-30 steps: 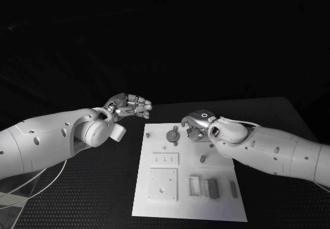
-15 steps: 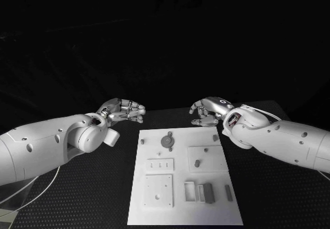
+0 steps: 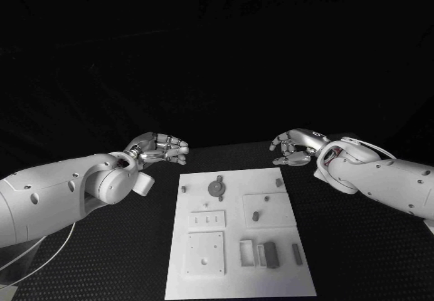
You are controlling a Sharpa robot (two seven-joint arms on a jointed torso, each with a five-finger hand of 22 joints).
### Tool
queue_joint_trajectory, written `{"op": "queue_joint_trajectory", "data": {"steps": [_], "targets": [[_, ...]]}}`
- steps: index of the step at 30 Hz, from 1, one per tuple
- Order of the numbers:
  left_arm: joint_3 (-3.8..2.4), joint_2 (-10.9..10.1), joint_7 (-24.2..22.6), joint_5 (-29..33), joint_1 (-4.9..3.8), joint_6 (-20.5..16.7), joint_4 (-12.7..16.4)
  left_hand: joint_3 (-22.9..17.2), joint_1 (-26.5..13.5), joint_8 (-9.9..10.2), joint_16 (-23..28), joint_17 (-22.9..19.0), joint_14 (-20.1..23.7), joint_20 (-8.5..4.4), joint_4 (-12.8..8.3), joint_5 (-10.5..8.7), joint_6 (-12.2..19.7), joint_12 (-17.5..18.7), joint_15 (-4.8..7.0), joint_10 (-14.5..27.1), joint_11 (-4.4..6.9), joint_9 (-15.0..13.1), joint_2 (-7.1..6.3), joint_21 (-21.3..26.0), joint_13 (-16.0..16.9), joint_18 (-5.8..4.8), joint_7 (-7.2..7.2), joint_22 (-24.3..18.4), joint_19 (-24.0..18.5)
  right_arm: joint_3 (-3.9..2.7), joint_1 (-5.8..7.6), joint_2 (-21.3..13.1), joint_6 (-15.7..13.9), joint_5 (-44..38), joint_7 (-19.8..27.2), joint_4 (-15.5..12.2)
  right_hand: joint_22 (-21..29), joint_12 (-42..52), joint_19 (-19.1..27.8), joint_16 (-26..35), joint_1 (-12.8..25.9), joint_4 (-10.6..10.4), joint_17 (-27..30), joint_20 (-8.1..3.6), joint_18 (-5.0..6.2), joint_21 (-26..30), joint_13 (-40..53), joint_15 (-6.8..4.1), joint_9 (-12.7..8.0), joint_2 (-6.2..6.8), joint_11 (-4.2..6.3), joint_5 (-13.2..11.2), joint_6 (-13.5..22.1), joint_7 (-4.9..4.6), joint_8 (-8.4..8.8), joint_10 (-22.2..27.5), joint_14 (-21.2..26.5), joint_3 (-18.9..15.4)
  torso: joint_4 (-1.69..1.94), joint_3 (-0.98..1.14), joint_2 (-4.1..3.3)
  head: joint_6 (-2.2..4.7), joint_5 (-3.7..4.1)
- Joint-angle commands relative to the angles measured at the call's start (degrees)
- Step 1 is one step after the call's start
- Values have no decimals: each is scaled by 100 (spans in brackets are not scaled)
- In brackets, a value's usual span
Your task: Assemble the parts on the task board
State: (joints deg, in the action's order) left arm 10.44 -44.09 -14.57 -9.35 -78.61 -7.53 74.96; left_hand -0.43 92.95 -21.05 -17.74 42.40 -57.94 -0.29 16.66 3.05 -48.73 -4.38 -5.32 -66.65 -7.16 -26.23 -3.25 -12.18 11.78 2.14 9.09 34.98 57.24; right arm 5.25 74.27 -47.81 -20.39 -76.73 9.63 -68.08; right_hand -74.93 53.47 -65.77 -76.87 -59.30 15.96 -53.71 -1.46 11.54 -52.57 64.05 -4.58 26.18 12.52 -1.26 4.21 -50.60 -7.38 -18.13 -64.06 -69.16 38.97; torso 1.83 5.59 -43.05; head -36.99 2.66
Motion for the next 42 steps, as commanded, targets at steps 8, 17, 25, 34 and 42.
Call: {"op": "queue_joint_trajectory", "data": {"steps": [8,17,25,34,42], "targets": [[-4,-8,-130,-18,22,251,10,66,-10,-22,38,18,-30,-1,-4,6,-28,-1,-9,-22,-5,2,15,33,7,110,12,-1,38,4,-114,-194,556,352,390,104,-101,-51,208,61,-101,-5,7,84,346,98,-13,43,-3,72,-73,11,131,-110,129,229,205,-111,0,2,-5,-15,75],[-5,-9,-147,-19,32,320,19,98,-24,5,57,31,-27,1,-1,5,1,30,-12,9,-23,13,-41,42,5,106,27,-1,35,24,-334,-150,610,313,432,365,-104,-49,267,63,-199,29,6,117,346,116,-14,21,2,96,-39,14,173,-66,155,292,264,-121,9,-7,-14,-40,140],[-5,-12,-152,-21,40,333,17,103,-22,9,62,34,-27,1,-3,5,4,34,-12,12,-25,14,-52,44,5,106,27,-1,34,28,-456,-151,615,260,455,452,-109,-42,301,56,-333,49,4,134,346,117,-17,-28,17,76,13,14,191,-10,158,321,299,-120,14,-21,-18,-53,152],[-5,1,-157,-26,62,340,4,106,-20,15,66,37,-27,2,-3,5,10,40,-13,18,-28,16,-57,45,5,106,31,-1,35,34,-548,-103,624,239,474,518,-111,-41,312,53,-346,42,4,142,346,116,-19,-41,19,87,26,11,216,4,168,330,310,-137,12,-29,-16,-85,152],[-6,18,-150,-27,80,337,-13,106,-19,18,69,40,-27,2,-2,6,13,42,-13,21,-30,17,-54,46,6,106,33,0,36,53,-724,82,386,11,530,684,-112,-29,307,38,-323,12,1,150,346,105,-19,-41,27,56,22,11,219,-3,167,326,309,-157,16,-28,-15,-118,130]]}}
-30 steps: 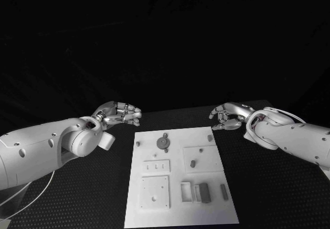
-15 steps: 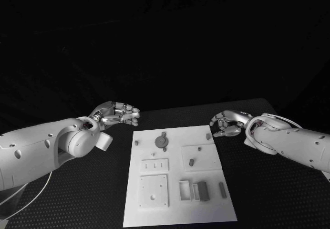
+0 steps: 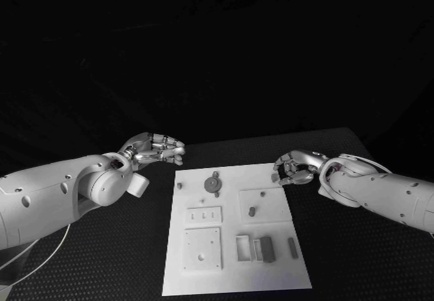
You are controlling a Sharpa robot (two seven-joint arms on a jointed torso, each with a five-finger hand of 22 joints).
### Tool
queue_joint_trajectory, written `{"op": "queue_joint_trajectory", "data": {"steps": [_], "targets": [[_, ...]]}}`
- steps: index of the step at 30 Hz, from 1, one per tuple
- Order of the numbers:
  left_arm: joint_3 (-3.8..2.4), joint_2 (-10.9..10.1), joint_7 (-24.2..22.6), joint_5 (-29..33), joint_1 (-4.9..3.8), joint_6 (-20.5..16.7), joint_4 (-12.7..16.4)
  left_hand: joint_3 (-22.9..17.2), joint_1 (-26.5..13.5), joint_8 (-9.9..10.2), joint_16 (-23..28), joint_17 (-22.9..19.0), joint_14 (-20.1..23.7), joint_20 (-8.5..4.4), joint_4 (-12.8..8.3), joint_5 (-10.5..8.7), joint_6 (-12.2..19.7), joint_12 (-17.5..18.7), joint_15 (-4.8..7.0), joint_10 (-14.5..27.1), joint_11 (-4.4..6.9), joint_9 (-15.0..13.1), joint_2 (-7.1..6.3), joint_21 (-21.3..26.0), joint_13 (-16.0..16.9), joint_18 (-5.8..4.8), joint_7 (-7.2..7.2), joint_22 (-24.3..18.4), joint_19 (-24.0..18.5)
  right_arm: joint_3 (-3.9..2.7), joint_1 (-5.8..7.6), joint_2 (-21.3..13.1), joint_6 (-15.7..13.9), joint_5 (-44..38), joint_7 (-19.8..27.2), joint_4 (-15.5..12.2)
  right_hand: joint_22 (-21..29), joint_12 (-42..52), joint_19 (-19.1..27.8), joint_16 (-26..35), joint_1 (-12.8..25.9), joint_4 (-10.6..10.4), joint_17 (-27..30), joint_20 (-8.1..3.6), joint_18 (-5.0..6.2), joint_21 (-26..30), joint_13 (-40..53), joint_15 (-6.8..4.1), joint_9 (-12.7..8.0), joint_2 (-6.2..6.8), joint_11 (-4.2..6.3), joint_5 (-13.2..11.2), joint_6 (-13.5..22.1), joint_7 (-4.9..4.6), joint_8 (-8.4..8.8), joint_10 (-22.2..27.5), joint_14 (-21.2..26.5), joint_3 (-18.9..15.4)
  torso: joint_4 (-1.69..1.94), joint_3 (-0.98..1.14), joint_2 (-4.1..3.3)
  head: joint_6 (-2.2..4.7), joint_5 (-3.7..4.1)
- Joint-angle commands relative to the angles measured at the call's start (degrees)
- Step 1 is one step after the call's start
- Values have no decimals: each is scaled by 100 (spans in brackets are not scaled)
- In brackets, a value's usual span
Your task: Assemble the parts on the task board
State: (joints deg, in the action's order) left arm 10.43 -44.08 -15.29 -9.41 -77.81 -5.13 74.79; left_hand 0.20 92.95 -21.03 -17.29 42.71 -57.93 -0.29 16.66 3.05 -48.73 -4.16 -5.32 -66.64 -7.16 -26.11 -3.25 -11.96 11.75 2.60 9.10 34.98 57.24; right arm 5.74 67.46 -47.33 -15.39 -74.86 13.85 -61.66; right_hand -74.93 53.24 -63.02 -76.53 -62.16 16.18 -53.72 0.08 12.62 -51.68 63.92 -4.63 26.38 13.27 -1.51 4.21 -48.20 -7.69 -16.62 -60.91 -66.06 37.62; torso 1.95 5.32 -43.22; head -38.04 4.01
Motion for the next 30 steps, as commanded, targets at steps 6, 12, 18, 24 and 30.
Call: {"op": "queue_joint_trajectory", "data": {"steps": [6,12,18,24,30], "targets": [[-5,7,-76,-21,0,96,8,45,-17,18,27,11,-28,2,-2,5,13,22,-13,22,-30,6,-54,25,9,60,35,0,36,3,-134,152,-132,-168,122,160,-114,13,16,-19,-16,-33,-4,-5,238,-1,-4,-33,17,-46,43,11,-29,22,10,-7,-14,-38,15,14,2,-41,-35],[-5,4,-70,-21,0,99,11,47,-17,20,29,13,-28,2,-1,5,14,23,-14,23,-31,7,-54,26,9,60,38,0,37,5,-193,224,-200,-211,157,186,-115,25,5,-32,-8,-47,-6,-8,238,-12,-4,-32,22,-76,42,13,-35,21,6,-17,-21,-41,18,16,1,-58,-53],[-5,0,-64,-21,0,97,13,48,-18,22,30,14,-29,2,-1,5,16,24,-14,24,-32,7,-53,26,9,60,40,1,37,5,-203,239,-243,-198,150,213,-114,35,-4,-45,8,-69,-9,-11,238,-21,-4,-31,28,-109,41,13,-40,20,4,-25,-28,-44,5,20,8,-79,-76],[-5,-1,-55,-21,0,103,18,50,-23,24,33,17,-30,3,2,5,18,25,-14,26,-34,8,-51,27,10,59,45,1,38,5,-203,234,-250,-183,132,245,-114,61,-29,-76,32,-114,-13,-26,238,-46,-5,-31,51,-205,40,15,-100,18,-28,-52,-51,-46,-3,13,10,-80,-74],[-5,-2,-49,-21,0,107,19,51,-27,27,35,19,-31,3,3,5,20,27,-14,28,-35,9,-48,28,10,59,50,1,39,4,-203,231,-304,-156,104,277,-114,82,-50,-98,25,-128,-13,-42,238,-68,-7,-34,75,-280,42,15,-166,19,-60,-76,-72,-39,1,15,11,-83,-64]]}}
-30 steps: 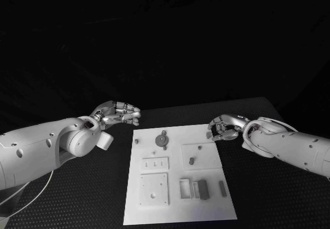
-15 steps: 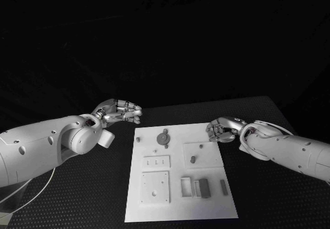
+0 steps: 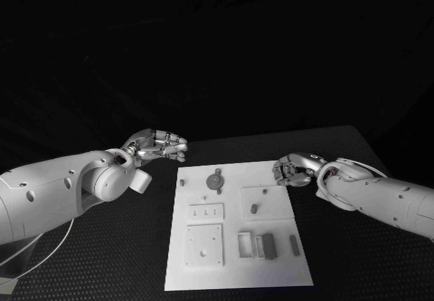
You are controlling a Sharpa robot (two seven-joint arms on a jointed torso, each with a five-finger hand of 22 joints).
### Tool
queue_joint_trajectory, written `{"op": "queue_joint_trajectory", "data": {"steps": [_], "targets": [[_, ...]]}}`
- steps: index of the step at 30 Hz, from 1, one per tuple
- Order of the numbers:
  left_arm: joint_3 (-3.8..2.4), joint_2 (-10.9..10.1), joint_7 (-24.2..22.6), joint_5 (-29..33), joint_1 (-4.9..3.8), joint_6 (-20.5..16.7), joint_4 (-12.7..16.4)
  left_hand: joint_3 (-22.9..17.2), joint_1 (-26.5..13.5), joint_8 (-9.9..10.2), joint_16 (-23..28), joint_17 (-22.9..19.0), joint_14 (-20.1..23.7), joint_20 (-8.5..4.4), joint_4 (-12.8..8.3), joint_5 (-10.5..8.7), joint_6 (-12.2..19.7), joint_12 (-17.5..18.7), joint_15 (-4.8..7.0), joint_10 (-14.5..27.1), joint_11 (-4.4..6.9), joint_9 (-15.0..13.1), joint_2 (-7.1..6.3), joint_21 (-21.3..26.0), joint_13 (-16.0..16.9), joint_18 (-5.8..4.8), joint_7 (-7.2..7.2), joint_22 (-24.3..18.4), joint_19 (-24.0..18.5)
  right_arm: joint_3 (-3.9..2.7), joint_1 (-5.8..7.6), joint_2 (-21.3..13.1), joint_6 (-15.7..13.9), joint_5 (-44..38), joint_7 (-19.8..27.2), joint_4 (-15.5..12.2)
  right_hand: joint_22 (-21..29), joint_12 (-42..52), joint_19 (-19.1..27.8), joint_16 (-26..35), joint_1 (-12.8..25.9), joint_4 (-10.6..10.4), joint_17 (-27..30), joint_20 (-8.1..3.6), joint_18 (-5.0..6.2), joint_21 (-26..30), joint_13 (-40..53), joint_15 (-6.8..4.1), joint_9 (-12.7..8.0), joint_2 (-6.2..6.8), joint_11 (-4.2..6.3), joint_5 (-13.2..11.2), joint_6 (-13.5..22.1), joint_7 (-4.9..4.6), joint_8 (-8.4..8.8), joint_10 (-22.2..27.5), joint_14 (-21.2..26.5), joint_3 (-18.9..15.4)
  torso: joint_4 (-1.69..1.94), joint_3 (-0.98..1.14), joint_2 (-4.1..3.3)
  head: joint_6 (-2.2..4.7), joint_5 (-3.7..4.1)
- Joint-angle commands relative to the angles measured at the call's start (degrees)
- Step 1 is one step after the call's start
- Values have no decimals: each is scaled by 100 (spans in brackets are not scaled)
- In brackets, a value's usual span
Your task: Assemble the parts on the task board
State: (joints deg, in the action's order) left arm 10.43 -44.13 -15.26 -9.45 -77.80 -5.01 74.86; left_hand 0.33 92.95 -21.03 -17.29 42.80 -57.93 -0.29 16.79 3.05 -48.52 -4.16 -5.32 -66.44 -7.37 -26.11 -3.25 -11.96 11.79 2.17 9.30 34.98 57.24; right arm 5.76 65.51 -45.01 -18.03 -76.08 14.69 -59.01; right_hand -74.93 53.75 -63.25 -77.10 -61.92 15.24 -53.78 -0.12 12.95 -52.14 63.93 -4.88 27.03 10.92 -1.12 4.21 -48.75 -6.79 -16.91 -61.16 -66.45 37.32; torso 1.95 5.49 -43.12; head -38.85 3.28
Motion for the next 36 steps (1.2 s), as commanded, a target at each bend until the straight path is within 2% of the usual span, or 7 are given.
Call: {"op": "queue_joint_trajectory", "data": {"steps": [1,21,25,36], "targets": [[-5,4,-52,-17,-1,95,12,38,-27,27,36,10,-31,3,-11,5,-1,27,-15,8,-14,9,-48,28,7,102,30,1,39,2,-9,-1,-55,-34,18,16,-114,33,-30,-44,0,-35,-6,-25,205,-26,-9,-9,15,-52,3,14,-126,-72,-38,-55,-37,-9,1,-2,1,-3,9],[-5,3,-42,-17,-1,106,9,38,-31,30,41,15,-33,3,-12,5,0,27,-14,8,-15,9,-42,30,9,103,37,2,40,2,-9,87,-109,3,-42,43,-111,77,-81,-90,42,-63,1,-61,205,-77,-23,-5,81,-79,-1,13,-343,-77,-124,-114,-96,-29,5,-7,-1,-16,32],[-5,1,-40,-17,-1,101,5,38,-31,30,42,16,-34,3,-12,5,0,27,-14,8,-15,9,-40,30,9,103,37,2,40,2,-9,101,-128,3,-54,52,-108,85,-94,-99,59,-77,4,-70,205,-87,-28,-20,105,-84,18,14,-424,-55,-156,-128,-110,-31,5,-5,-1,-14,48],[-5,-9,-31,-17,-1,100,12,37,-32,32,44,19,-35,2,-12,5,-1,27,-14,8,-15,10,-37,31,10,103,39,2,41,2,-9,97,-144,-4,-76,51,-105,97,-113,-113,76,-100,13,-89,205,-104,-41,-68,167,-120,70,15,-591,2,-223,-152,-131,-23,4,-4,-1,-28,22]]}}
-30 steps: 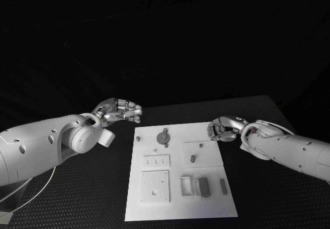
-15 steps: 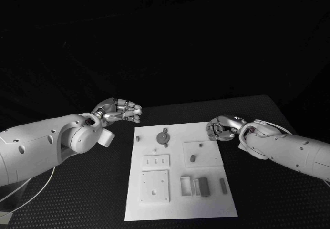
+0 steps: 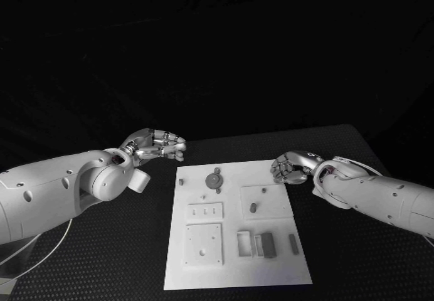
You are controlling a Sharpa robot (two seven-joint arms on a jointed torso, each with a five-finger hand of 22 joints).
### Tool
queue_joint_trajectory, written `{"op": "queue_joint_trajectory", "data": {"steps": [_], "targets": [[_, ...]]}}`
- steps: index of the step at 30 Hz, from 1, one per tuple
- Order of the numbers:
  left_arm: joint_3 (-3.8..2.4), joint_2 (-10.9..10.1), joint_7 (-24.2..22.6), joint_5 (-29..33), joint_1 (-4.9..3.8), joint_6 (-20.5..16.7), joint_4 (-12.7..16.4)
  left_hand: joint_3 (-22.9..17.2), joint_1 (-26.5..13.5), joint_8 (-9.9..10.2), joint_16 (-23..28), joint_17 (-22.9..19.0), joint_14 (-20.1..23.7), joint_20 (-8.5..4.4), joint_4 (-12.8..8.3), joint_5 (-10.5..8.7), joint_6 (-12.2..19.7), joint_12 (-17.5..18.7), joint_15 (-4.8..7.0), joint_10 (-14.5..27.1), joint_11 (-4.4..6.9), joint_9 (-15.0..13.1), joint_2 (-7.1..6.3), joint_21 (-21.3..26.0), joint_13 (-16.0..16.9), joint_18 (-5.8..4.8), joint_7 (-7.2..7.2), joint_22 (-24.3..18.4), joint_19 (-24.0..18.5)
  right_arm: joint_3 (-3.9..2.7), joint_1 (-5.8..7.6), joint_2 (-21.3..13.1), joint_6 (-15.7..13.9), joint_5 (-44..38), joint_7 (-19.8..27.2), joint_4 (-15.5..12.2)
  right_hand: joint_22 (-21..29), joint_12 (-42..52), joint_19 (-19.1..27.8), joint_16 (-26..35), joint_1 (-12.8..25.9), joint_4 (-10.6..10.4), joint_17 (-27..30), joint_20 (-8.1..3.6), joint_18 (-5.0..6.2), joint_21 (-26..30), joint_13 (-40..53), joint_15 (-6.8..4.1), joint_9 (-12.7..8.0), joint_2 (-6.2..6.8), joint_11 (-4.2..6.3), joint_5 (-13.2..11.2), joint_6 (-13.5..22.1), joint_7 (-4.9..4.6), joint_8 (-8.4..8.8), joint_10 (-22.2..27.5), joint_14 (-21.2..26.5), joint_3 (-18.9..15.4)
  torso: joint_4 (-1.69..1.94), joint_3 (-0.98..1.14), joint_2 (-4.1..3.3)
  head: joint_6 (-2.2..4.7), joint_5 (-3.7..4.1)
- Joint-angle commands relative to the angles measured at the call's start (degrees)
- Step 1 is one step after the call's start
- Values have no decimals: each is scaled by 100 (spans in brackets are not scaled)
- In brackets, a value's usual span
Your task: Assemble the parts on the task board
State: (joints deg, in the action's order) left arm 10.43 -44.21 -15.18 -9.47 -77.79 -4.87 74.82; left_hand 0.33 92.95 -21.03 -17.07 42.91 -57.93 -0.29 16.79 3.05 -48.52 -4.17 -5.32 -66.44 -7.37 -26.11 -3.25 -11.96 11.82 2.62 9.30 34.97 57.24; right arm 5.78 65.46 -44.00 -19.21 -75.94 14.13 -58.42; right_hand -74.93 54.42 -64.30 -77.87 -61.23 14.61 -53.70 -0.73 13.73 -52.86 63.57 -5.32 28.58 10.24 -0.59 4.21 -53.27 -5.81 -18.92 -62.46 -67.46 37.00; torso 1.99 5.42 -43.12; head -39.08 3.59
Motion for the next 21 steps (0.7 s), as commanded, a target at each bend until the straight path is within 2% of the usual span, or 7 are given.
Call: {"op": "queue_joint_trajectory", "data": {"steps": [1,10,16,19,21], "targets": [[-5,-1,-38,-15,-1,86,15,37,-32,32,22,8,-36,2,-12,5,-1,27,-14,9,-15,10,-37,31,7,57,39,3,41,0,-3,-2,-27,-19,-23,-3,-105,30,-9,-36,7,-39,6,-29,127,-33,-7,-29,20,-62,24,15,-159,-90,-30,-24,-32,11,-1,5,-2,-8,-12],[-5,1,-34,-15,-1,84,9,38,-31,33,25,11,-37,2,-13,5,0,28,-13,9,-15,10,-39,32,7,58,41,3,42,-1,-3,-14,-35,-26,-36,0,-104,30,-8,-37,11,-37,8,-32,127,-34,-11,-40,34,-62,35,14,-188,-78,-41,-26,-32,10,-2,5,3,-24,-12],[-5,3,-31,-15,-1,83,9,39,-30,36,27,13,-37,2,-14,5,2,29,-13,12,-16,11,-42,33,8,58,45,3,42,-1,-3,-12,-92,-23,-45,1,-99,20,3,-28,33,-36,15,-32,127,-25,-19,-41,30,-21,28,14,-118,-90,12,-14,-18,2,-9,6,6,-23,-9],[-5,2,-29,-15,-1,83,11,40,-29,37,28,14,-38,2,-14,5,4,30,-13,14,-16,11,-43,33,8,58,47,3,42,-1,-3,-16,-206,8,-86,-5,-94,12,12,-21,36,-29,19,-32,127,-16,-24,-18,10,11,-1,15,-1,-122,89,4,-3,4,-6,6,4,-21,-7],[-5,0,-26,-15,-1,77,11,41,-29,40,29,15,-38,1,-14,5,7,31,-13,17,-18,12,-45,34,7,58,50,3,42,-1,-3,-19,-289,15,-109,-5,-89,2,28,-11,94,-51,21,-20,127,-1,-25,35,-23,88,-60,12,170,-185,196,47,27,-23,-5,5,3,-19,-1]]}}
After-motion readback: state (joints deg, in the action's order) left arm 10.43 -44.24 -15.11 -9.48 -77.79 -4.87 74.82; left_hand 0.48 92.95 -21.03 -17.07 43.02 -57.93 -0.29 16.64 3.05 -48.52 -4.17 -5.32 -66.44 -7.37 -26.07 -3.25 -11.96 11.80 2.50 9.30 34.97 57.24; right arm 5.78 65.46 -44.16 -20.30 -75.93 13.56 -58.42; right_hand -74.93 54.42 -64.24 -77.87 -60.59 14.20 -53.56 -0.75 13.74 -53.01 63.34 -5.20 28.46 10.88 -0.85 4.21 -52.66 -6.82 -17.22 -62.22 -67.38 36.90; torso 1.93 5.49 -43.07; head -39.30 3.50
